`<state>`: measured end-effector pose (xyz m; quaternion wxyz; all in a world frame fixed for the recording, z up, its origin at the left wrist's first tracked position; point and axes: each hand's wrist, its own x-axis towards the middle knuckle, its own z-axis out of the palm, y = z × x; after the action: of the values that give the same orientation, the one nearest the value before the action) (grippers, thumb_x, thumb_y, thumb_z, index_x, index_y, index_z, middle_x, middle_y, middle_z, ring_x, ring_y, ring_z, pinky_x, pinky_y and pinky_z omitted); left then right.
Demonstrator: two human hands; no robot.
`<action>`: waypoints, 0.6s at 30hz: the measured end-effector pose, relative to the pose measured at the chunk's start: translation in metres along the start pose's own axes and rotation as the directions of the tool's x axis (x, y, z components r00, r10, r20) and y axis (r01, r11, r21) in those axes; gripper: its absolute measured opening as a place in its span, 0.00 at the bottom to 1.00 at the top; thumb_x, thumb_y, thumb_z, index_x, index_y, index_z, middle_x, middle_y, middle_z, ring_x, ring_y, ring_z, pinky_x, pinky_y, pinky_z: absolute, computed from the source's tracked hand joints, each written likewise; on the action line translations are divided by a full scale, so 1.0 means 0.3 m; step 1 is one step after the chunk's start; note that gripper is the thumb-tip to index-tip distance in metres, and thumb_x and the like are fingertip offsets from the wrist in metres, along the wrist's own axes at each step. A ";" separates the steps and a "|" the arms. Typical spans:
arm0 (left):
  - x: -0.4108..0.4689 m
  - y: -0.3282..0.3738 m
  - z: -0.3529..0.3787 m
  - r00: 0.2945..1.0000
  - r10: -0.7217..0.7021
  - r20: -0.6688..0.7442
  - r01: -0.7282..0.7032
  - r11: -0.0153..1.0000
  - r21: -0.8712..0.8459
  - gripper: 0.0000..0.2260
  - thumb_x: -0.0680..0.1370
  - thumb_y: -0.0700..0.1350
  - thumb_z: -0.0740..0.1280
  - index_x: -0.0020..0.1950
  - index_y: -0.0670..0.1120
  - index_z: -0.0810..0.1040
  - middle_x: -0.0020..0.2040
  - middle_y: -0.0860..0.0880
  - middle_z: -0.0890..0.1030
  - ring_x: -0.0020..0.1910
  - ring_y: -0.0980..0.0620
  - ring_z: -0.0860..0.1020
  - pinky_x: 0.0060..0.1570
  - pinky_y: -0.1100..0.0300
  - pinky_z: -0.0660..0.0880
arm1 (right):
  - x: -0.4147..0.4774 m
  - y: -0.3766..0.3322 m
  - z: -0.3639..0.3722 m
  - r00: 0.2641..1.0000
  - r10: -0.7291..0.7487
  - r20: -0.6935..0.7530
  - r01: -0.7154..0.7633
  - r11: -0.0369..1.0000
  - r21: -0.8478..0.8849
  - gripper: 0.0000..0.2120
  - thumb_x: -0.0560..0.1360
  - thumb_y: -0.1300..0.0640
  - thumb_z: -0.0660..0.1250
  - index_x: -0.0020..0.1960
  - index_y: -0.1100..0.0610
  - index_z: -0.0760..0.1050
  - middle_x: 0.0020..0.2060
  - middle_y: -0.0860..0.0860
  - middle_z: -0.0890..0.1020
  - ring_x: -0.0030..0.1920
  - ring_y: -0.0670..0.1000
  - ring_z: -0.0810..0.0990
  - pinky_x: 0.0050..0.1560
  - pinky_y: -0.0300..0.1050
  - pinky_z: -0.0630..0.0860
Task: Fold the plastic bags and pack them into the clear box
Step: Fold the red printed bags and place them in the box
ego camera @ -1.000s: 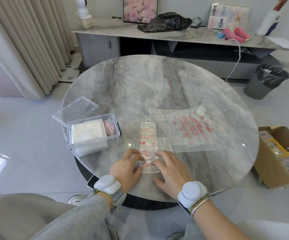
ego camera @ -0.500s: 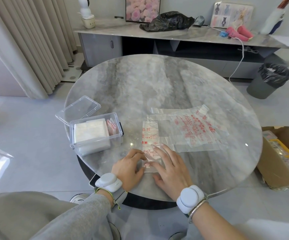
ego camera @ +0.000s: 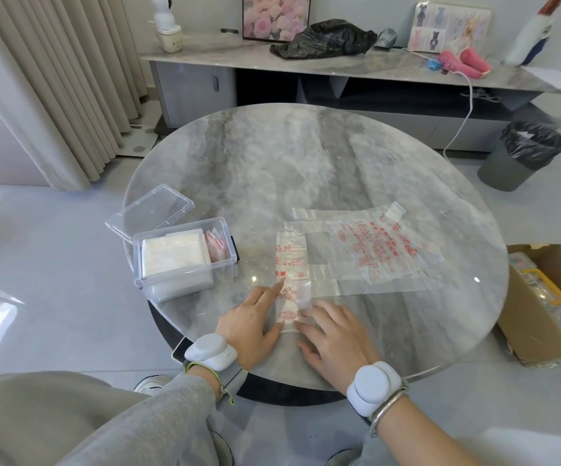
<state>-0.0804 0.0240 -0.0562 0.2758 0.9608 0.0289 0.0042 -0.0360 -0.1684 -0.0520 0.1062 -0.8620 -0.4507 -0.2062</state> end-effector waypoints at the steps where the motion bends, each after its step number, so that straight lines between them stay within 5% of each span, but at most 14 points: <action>1: 0.000 0.001 0.000 1.000 -0.004 -0.001 0.004 1.000 -0.001 0.28 0.78 0.54 0.63 0.77 0.59 0.57 0.66 0.63 0.66 0.40 0.59 0.78 0.45 0.57 0.78 | 0.001 0.002 0.007 1.000 -0.004 -0.005 0.004 1.000 0.010 0.08 0.71 0.54 0.66 0.46 0.54 0.83 0.47 0.48 0.82 0.51 0.52 0.80 0.50 0.45 0.71; 13: 0.001 0.005 -0.007 1.000 -0.019 0.009 0.019 1.000 0.004 0.24 0.77 0.54 0.65 0.72 0.58 0.64 0.66 0.61 0.68 0.40 0.58 0.79 0.43 0.58 0.77 | 0.004 -0.003 0.030 0.996 -0.062 -0.062 0.055 0.993 -0.109 0.07 0.76 0.60 0.66 0.49 0.56 0.83 0.58 0.50 0.82 0.70 0.53 0.70 0.70 0.52 0.64; 18: 0.001 0.003 -0.005 1.000 -0.019 0.004 0.019 1.000 0.006 0.23 0.77 0.54 0.65 0.72 0.58 0.64 0.66 0.61 0.69 0.38 0.58 0.79 0.42 0.58 0.77 | -0.008 0.013 0.075 0.998 -0.026 -0.049 0.026 1.000 -0.003 0.13 0.66 0.63 0.75 0.51 0.57 0.84 0.51 0.51 0.85 0.55 0.51 0.82 0.59 0.47 0.70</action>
<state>-0.0800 0.0242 -0.0544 0.2732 0.9612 0.0374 -0.0004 -0.0283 -0.1641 -0.0732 0.1135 -0.8510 -0.4588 -0.2289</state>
